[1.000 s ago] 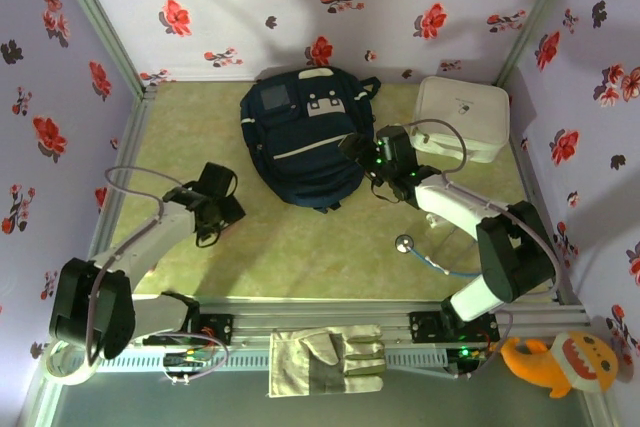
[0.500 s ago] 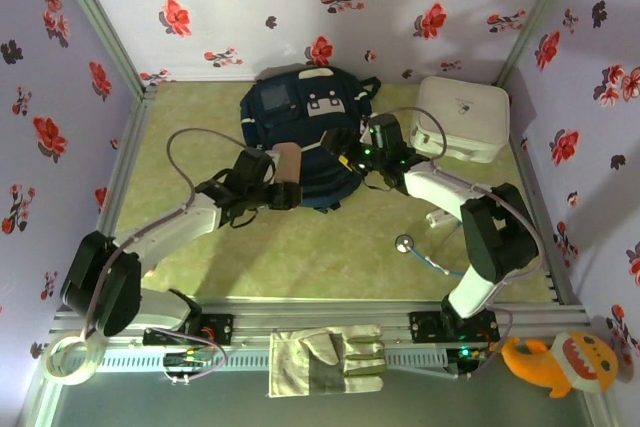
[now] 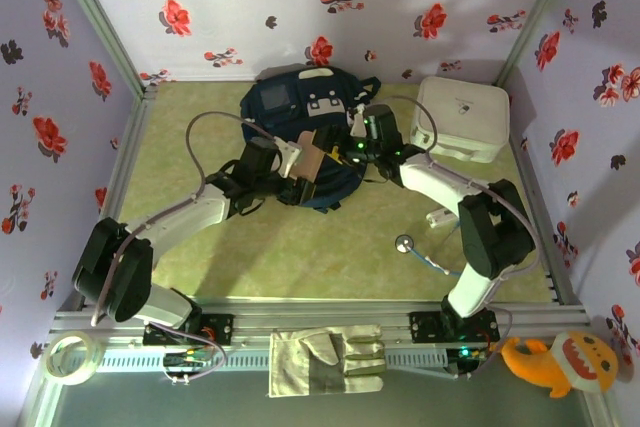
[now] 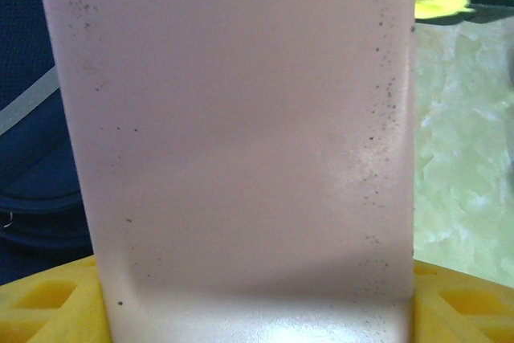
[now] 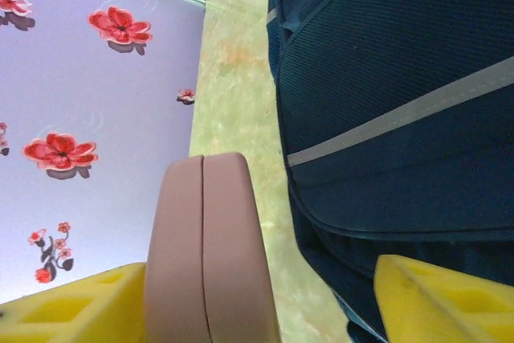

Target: Pack the student bag

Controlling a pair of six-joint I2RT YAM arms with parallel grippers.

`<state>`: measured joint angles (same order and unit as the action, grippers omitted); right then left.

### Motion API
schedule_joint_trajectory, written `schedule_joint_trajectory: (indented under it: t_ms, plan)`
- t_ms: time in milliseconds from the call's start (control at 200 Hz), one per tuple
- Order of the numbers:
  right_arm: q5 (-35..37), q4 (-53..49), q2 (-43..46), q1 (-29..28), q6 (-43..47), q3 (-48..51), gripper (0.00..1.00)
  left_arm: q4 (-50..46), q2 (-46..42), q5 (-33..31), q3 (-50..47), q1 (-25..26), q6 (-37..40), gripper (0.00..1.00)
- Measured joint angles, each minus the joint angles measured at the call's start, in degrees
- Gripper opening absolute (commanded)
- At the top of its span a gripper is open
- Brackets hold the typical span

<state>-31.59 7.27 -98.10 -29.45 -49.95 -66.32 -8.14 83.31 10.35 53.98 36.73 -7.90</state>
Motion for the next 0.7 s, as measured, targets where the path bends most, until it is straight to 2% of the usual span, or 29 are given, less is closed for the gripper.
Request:
schedule_joint_trajectory:
  t_ms: [110, 210, 265, 325, 475, 505, 700]
  plan:
    - [-1.79, -0.35, -0.83, -0.31, 0.13, -1.16, 0.54, -0.11, 0.11, 0.59, 0.22, 0.04, 2.54, 0.55]
    - [-3.13, -0.81, -0.94, -0.33, 0.09, -1.31, 0.39, -0.24, 0.52, 0.83, 0.81, 0.02, 4.48, 0.56]
    - [-3.41, -0.94, -0.92, -0.33, 0.33, -1.33, 0.36, -0.42, 0.63, 0.85, 1.05, 0.02, 5.07, 0.62]
    - [-3.43, -0.87, -0.92, -0.33, 0.57, -1.31, 0.32, -0.52, 0.63, 1.05, 1.16, -0.04, 5.09, 0.76]
    - [-2.38, 1.14, 0.63, 0.28, -0.83, 1.27, 0.27, -1.27, 0.63, 1.27, 3.13, -0.13, 6.29, 0.92]
    - [-2.03, 1.55, 1.38, 0.61, -1.29, 2.23, 0.27, -1.29, 0.61, 1.25, 3.54, -0.13, 6.78, 0.99]
    - [1.81, 2.75, 8.22, 5.51, -2.80, 7.93, 0.27, -1.09, -0.52, 1.31, 3.96, 0.04, 9.20, 1.00]
